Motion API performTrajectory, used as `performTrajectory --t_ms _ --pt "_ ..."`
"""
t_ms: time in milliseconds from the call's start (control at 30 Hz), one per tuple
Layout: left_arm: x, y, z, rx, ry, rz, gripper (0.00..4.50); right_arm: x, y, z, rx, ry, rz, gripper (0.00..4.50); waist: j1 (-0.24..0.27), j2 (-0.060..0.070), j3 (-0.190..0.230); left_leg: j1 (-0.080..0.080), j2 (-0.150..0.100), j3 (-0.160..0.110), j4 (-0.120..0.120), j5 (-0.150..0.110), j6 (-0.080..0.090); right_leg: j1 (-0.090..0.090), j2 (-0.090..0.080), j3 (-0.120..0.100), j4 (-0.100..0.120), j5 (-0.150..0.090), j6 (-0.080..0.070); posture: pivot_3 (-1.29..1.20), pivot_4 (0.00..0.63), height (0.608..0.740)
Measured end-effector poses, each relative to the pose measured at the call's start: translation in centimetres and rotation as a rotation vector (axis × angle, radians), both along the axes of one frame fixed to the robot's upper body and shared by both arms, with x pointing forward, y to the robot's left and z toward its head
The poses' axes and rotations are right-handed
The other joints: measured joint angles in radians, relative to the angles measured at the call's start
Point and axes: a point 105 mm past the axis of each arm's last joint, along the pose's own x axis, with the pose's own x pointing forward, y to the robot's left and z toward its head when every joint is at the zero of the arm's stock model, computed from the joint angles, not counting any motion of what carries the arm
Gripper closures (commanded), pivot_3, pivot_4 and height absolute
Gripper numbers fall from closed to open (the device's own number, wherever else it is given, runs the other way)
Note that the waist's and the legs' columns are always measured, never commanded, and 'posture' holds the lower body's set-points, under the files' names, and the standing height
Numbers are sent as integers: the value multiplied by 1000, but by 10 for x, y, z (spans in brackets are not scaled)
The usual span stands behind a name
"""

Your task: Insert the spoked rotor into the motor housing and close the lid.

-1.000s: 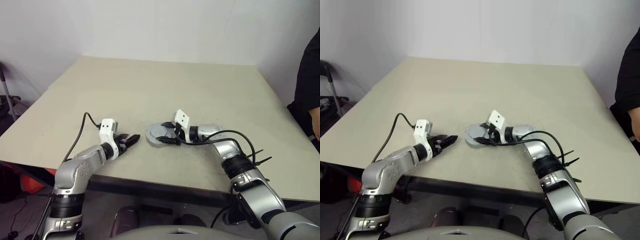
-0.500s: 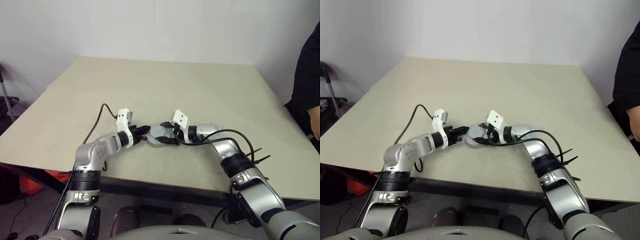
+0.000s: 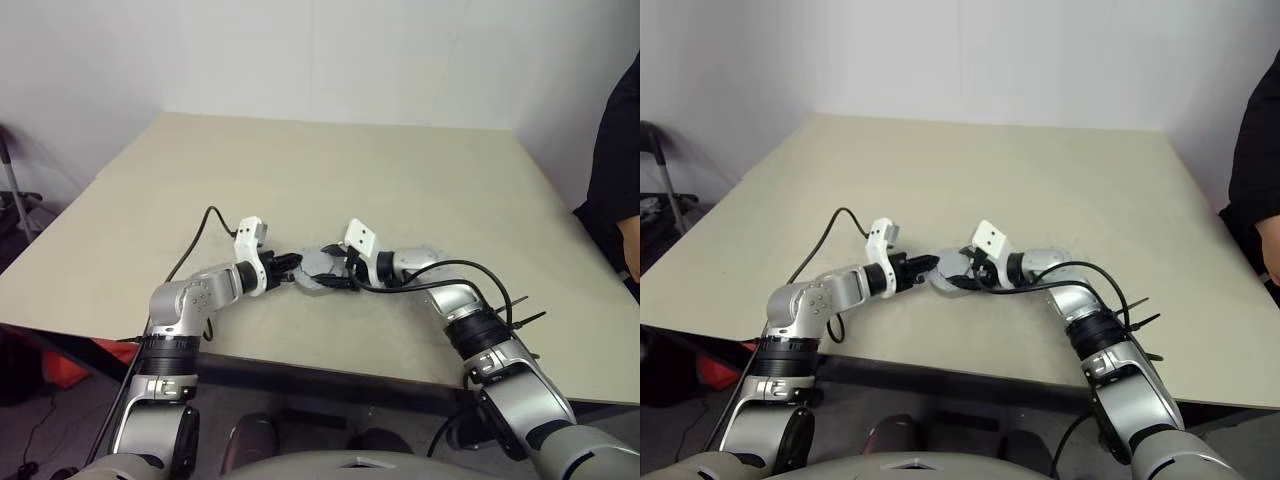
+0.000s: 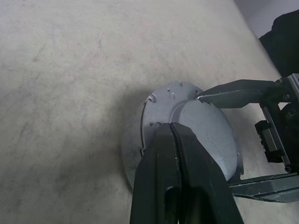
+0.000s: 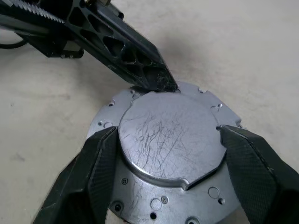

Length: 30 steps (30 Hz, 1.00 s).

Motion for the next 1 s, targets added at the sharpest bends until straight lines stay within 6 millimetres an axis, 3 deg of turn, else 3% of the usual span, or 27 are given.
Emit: performTrajectory --t_ms 200,333,433,533,667,800,1000 --pt "-2 -2 4 -15 -11 -18 4500 -12 -6 8 23 4 22 34 1 0 0 -5 -2 0 -2 -2 4 -4 0 1 -2 0 -4 0 0 740" --pt "-3 -5 8 -32 -28 -36 4500 -14 -5 20 138 109 -8 34 0 0 0 -17 -2 0 -1 -2 4 -13 0 0 0 0 -4 0 0 740" --pt "-4 -6 9 -40 -32 -43 4500 -7 -3 32 220 161 -53 34 0 0 0 -20 -4 0 0 -2 5 -16 0 0 1 0 -4 0 0 740" --pt "-4 -7 9 -39 -34 -46 4500 8 -15 39 273 221 -162 34 0 0 0 -20 -5 0 0 -2 4 -15 -2 0 1 0 -4 0 0 740" --pt "-4 -8 9 -40 -35 -51 4500 16 -36 31 314 360 -309 34 0 0 1 -20 -5 0 0 -2 4 -15 -3 0 1 0 -4 0 0 740" --pt "-5 -8 9 -40 -37 -54 4500 11 -62 18 297 535 -434 34 1 0 1 -19 -7 0 0 -2 4 -15 -4 0 1 0 -4 0 0 740" --pt "-5 -8 9 -37 -37 -56 4500 -9 -66 8 289 701 -466 34 5 0 1 -18 -6 0 0 -2 4 -14 -4 -1 2 0 -4 0 0 740"
